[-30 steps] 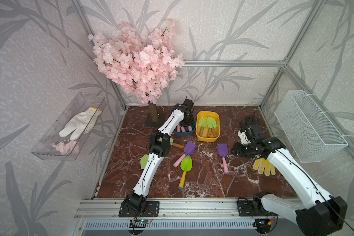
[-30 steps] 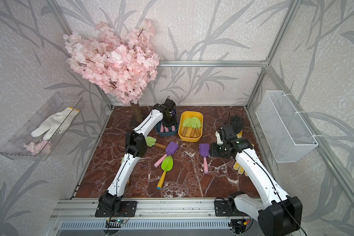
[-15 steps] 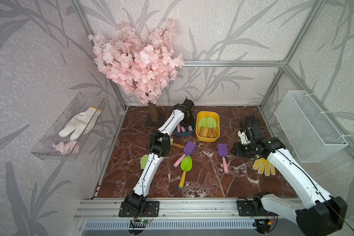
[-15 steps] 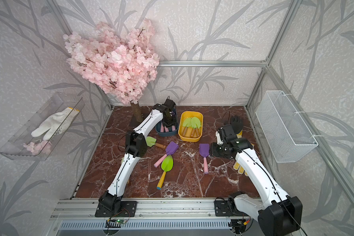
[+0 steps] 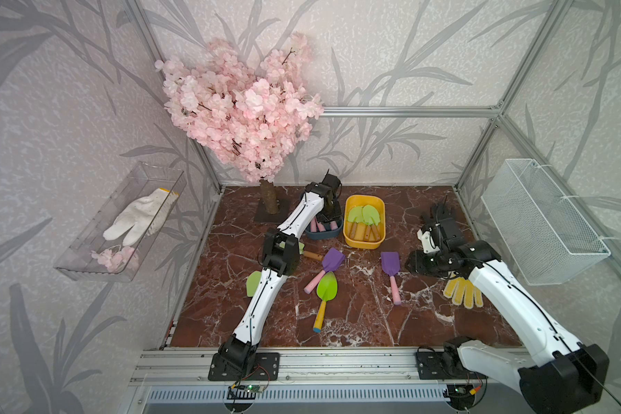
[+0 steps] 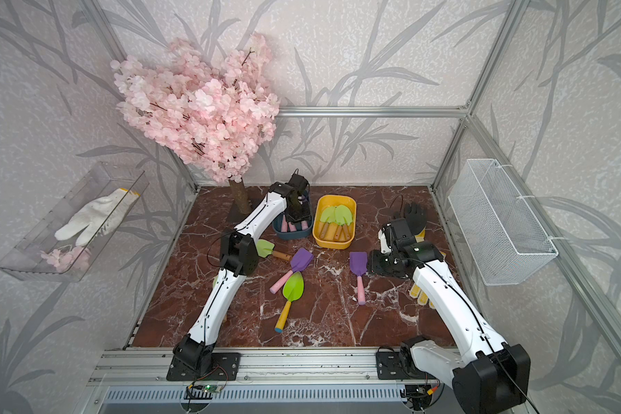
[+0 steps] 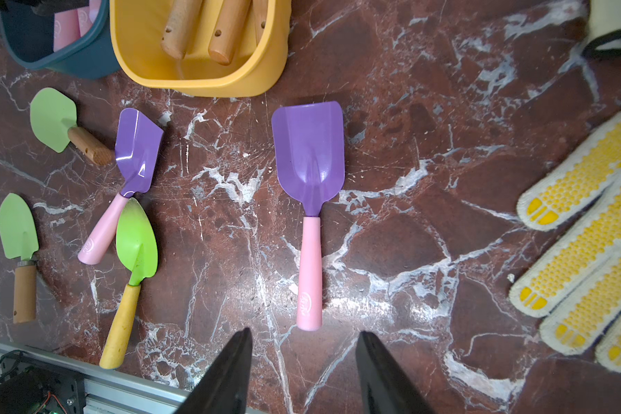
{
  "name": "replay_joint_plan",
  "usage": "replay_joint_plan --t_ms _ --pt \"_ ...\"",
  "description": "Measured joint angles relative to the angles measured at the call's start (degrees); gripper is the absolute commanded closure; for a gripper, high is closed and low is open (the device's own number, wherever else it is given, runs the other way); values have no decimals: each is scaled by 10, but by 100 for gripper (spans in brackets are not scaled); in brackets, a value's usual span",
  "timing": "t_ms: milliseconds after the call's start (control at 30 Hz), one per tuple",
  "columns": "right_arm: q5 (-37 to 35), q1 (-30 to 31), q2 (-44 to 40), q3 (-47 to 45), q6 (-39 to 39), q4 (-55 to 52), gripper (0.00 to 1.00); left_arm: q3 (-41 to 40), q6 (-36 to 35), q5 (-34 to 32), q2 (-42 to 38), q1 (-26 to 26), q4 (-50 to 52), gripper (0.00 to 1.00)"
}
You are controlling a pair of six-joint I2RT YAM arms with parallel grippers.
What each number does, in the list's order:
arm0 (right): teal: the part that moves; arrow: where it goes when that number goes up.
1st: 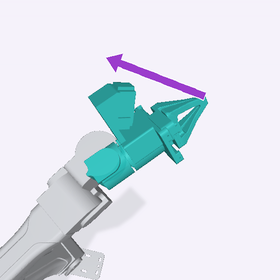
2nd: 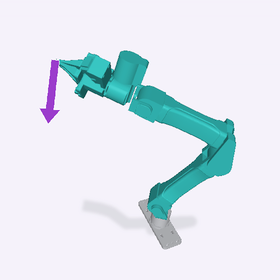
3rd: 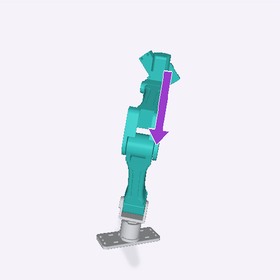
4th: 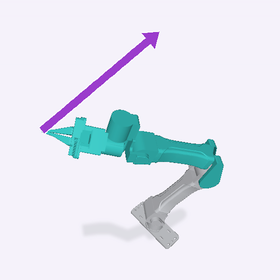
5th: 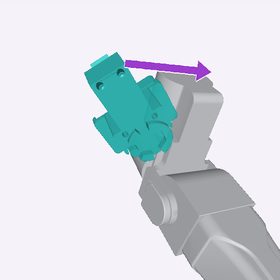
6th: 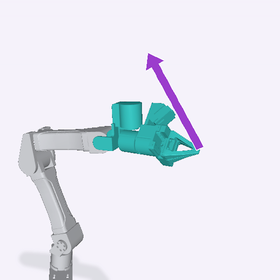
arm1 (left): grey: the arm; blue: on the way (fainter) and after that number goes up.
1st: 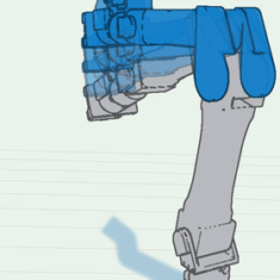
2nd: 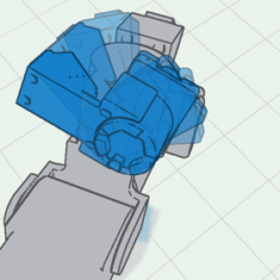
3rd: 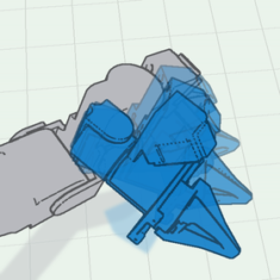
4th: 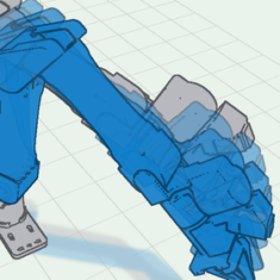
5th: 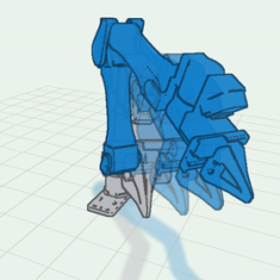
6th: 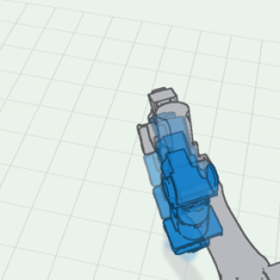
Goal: Sort the small shovels by color and place them into the storage box
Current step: Place the shovel in the storage box.
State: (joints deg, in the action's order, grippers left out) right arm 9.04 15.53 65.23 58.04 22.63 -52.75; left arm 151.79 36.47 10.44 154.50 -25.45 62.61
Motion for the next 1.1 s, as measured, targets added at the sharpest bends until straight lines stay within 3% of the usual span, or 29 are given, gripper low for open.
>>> replay_joint_plan --t_ms 367,800,967,1100 --pt "0 0 0 0 0 0 48 0 -13 -4 -15 0 13 48" --pt "0 0 0 14 1 -3 48 -4 -36 -24 -154 0 46 46" --pt "0 0 0 20 5 -2 48 -66 -49 -45 -252 -2 63 45" --pt "1 2 0 20 15 -2 48 -179 -59 -76 -363 -13 64 44"
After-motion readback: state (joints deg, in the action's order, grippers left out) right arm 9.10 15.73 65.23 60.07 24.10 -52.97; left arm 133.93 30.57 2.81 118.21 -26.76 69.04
